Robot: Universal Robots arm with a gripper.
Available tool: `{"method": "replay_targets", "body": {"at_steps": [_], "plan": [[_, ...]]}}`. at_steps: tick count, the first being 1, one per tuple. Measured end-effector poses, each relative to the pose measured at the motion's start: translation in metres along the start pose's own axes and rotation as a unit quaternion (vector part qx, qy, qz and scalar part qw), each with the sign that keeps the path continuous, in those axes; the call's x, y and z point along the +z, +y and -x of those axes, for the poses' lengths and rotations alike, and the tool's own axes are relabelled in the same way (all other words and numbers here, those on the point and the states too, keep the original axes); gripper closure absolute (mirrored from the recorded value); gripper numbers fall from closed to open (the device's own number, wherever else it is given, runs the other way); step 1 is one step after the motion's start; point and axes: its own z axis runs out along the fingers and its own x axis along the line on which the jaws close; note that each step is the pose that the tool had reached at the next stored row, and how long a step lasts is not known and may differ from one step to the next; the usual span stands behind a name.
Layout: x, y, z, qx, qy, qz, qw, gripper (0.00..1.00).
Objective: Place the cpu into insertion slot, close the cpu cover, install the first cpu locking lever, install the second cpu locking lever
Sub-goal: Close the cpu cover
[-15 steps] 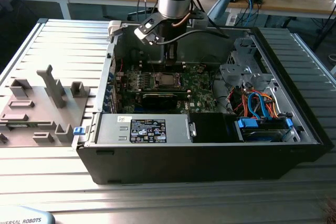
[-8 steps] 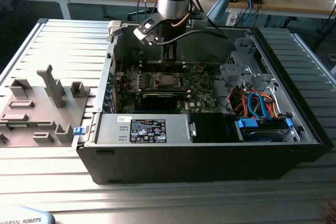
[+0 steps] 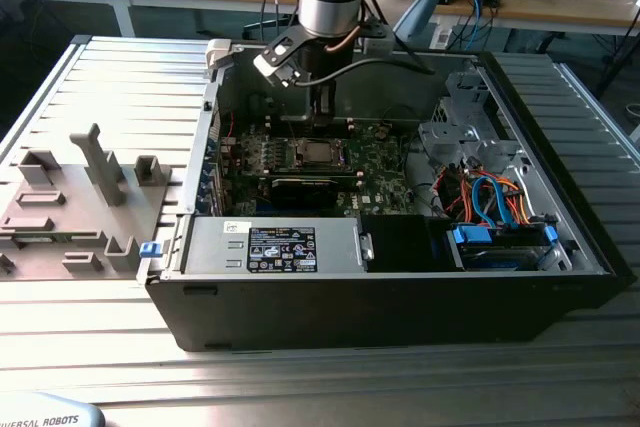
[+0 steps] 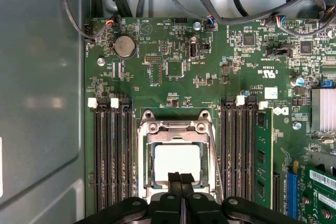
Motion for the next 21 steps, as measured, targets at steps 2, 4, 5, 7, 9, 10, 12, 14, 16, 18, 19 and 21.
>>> {"method": "replay_targets", "body": {"at_steps": [2, 4, 5, 7, 9, 10, 12, 14, 16, 18, 19, 21], "plan": [[0.0003, -0.0004, 0.0000, 0.000, 0.0000, 0.0000, 1.0000, 0.89], [0.0006, -0.0008, 0.0000, 0.000, 0.0000, 0.0000, 1.0000, 0.89], [0.0007, -0.0010, 0.0000, 0.000, 0.0000, 0.0000, 1.0000, 0.89], [0.0010, -0.0013, 0.0000, 0.000, 0.0000, 0.0000, 1.0000, 0.89], [0.0011, -0.0016, 0.0000, 0.000, 0.0000, 0.0000, 1.0000, 0.89], [0.0012, -0.0018, 0.0000, 0.000, 0.0000, 0.0000, 1.0000, 0.89], [0.0013, -0.0021, 0.0000, 0.000, 0.0000, 0.0000, 1.0000, 0.89], [0.0016, -0.0027, 0.0000, 0.000, 0.0000, 0.0000, 1.0000, 0.89], [0.0018, -0.0033, 0.0000, 0.000, 0.0000, 0.0000, 1.0000, 0.89], [0.0020, -0.0039, 0.0000, 0.000, 0.0000, 0.0000, 1.0000, 0.89], [0.0022, -0.0046, 0.0000, 0.000, 0.0000, 0.0000, 1.0000, 0.89], [0.0039, -0.0053, -0.0001, 0.000, 0.0001, 0.0001, 1.0000, 0.89]]}}
